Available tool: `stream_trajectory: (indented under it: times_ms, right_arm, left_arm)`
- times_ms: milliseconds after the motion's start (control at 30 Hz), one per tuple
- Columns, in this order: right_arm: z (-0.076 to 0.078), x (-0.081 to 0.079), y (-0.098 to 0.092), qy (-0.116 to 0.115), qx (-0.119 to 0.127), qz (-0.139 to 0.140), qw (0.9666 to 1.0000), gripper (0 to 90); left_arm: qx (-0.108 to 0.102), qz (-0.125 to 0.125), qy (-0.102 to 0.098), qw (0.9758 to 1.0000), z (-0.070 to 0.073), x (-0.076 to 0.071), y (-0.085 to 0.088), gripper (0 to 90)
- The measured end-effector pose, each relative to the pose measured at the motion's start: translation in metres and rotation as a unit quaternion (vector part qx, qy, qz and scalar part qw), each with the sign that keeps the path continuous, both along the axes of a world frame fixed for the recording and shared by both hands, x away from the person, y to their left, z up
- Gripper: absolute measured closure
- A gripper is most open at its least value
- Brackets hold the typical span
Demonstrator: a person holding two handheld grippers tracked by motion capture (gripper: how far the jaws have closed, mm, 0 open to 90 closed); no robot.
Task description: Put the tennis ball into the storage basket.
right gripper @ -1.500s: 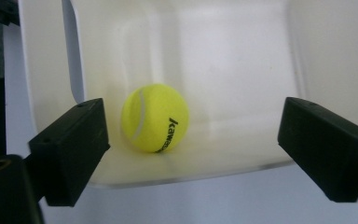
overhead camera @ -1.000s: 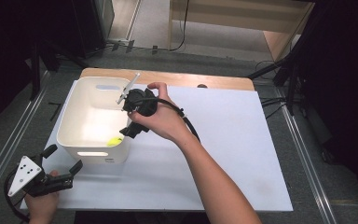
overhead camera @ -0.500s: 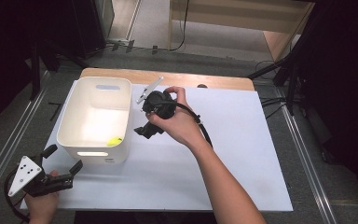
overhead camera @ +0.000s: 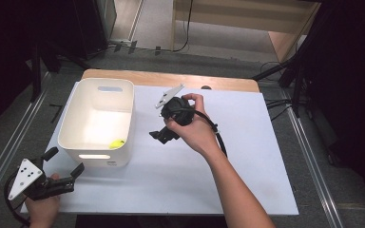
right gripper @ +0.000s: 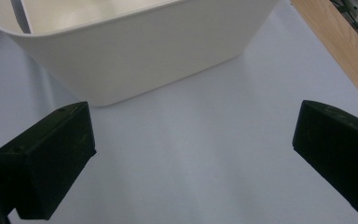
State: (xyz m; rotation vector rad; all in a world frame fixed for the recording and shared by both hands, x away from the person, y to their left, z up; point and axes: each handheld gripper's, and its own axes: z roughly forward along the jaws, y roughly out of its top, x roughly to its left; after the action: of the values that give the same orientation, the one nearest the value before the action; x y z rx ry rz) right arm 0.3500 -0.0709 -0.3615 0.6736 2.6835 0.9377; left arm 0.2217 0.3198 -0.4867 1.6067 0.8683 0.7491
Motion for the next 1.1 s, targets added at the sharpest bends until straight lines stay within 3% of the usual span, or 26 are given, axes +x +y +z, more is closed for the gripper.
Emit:
stream_trajectory:
  times_ms: [633,1100]
  right_arm:
    - [-0.016,-0.016,-0.036,-0.011,0.043,-0.009,0.9990,0.0]
    - [-0.032,-0.040,-0.084,-0.015,0.082,-0.053,0.9951,0.0]
  left_arm:
    - [0.000,0.001,0.001,1.0000,0.000,0.000,0.000,0.0]
    - [-0.004,0.002,0.003,1.0000,0.000,0.001,0.000,0.0]
